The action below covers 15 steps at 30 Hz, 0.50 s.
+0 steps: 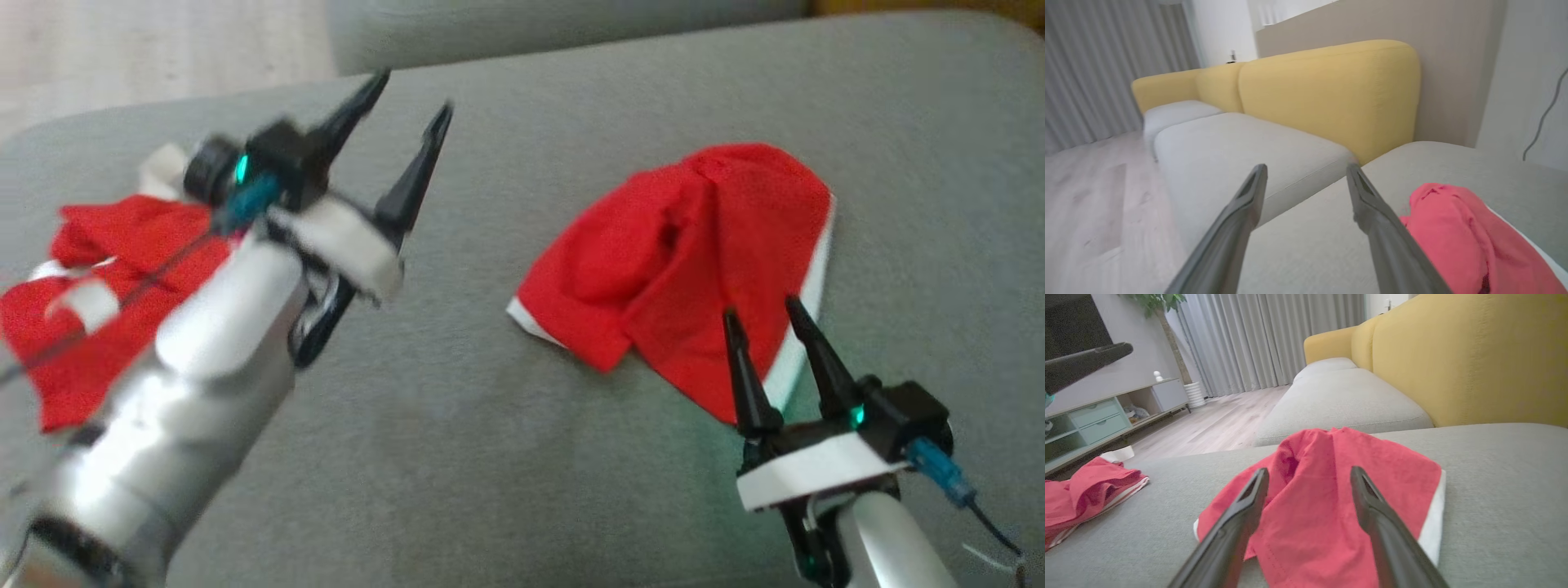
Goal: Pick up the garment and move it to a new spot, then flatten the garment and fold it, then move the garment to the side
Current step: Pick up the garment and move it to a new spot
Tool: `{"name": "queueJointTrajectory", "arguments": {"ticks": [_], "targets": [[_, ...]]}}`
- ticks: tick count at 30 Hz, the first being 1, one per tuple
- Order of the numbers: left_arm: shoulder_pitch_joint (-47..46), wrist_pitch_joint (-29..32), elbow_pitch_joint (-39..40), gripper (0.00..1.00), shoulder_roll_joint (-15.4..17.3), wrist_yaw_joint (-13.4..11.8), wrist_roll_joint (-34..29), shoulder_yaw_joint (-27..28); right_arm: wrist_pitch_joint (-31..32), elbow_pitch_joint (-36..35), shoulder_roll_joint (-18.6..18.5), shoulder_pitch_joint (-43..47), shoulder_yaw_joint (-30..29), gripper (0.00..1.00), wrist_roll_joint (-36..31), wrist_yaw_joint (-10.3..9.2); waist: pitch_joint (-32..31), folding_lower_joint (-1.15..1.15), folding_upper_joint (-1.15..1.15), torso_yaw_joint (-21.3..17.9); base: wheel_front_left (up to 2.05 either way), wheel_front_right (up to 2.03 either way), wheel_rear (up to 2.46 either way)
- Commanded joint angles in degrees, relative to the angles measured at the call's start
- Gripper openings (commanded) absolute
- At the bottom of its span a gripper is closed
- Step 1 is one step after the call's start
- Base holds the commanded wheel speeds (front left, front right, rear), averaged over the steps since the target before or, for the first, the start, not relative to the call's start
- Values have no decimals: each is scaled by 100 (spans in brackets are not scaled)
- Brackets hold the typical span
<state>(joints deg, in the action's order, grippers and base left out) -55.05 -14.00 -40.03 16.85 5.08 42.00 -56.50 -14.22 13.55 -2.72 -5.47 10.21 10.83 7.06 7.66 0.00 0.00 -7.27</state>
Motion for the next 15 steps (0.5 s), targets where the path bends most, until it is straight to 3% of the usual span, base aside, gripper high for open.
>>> {"name": "queueJointTrajectory", "arguments": {"ticks": [1, 9, 12, 15], "targets": [[53, -70, 186, 100, 241, -102, 30, 289, -78, -119, -16, 43, 70, 100, -48, 43, -313, 0, 0, 401, 0, 0, 0], [1866, -97, 1497, 100, 640, -1053, -345, 1082, -78, -75, -16, 389, -212, 100, -194, 43, -631, 0, 0, 911, 0, 0, 0], [2739, -98, 2155, 100, 635, -1444, -498, 1526, -78, -52, -16, 514, -306, 100, -251, 43, -689, 0, 0, 1026, 0, 0, 0], [3509, -98, 2663, 100, 543, -1677, -656, 1857, -78, -4, -16, 611, -393, 100, -303, 43, -709, 0, 0, 1117, 0, 0, 0]]}}
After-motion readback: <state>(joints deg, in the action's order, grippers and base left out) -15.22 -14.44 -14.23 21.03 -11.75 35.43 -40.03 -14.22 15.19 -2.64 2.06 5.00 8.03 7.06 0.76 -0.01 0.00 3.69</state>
